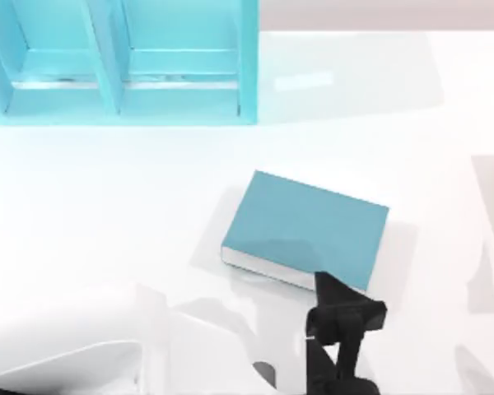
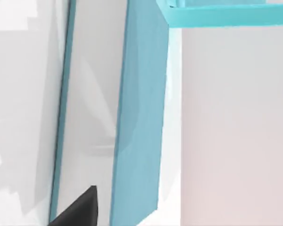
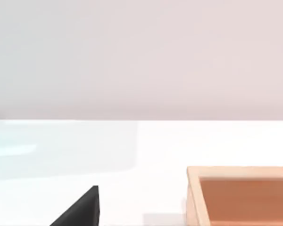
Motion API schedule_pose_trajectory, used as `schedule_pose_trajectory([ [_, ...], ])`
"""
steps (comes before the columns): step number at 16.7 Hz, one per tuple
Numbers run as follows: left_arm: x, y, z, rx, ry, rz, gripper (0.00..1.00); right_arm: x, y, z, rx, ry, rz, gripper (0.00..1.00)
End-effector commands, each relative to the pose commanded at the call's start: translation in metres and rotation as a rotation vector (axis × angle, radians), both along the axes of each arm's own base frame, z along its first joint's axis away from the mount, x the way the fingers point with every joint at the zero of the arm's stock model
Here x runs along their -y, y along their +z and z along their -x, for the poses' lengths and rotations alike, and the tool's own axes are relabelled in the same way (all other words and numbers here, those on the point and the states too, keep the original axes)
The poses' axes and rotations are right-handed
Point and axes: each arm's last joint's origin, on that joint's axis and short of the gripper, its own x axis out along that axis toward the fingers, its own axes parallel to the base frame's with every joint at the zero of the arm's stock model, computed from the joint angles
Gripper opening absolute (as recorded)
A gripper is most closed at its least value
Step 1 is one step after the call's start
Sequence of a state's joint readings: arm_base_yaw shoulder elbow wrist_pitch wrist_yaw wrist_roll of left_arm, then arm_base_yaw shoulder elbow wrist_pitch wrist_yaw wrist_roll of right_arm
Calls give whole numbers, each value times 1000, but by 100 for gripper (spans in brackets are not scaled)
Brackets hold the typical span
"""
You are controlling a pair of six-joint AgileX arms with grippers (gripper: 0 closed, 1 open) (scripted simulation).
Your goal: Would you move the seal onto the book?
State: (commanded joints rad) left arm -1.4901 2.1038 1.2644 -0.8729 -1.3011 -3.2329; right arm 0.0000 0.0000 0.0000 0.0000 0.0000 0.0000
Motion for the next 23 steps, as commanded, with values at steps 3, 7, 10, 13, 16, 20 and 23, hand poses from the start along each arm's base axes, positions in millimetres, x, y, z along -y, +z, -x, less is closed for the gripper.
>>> schedule_pose_trajectory([
  [3, 0, 0, 0, 0, 0, 0, 100, 0, 0, 0, 0, 0, 0, 100],
  [7, -3, 2, -7, -14, 14, -13, 100, 0, 0, 0, 0, 0, 0, 100],
  [10, -17, 20, -27, -69, 45, -41, 100, 0, 0, 0, 0, 0, 0, 100],
  [13, -45, 46, -55, -167, 68, -91, 100, 0, 0, 0, 0, 0, 0, 100],
  [16, -89, 74, -83, -288, 44, -168, 100, 0, 0, 0, 0, 0, 0, 100],
  [20, -164, 102, -105, -412, -96, -316, 100, 0, 0, 0, 0, 0, 0, 100],
  [23, -222, 109, -103, -420, -251, -464, 100, 0, 0, 0, 0, 0, 0, 100],
])
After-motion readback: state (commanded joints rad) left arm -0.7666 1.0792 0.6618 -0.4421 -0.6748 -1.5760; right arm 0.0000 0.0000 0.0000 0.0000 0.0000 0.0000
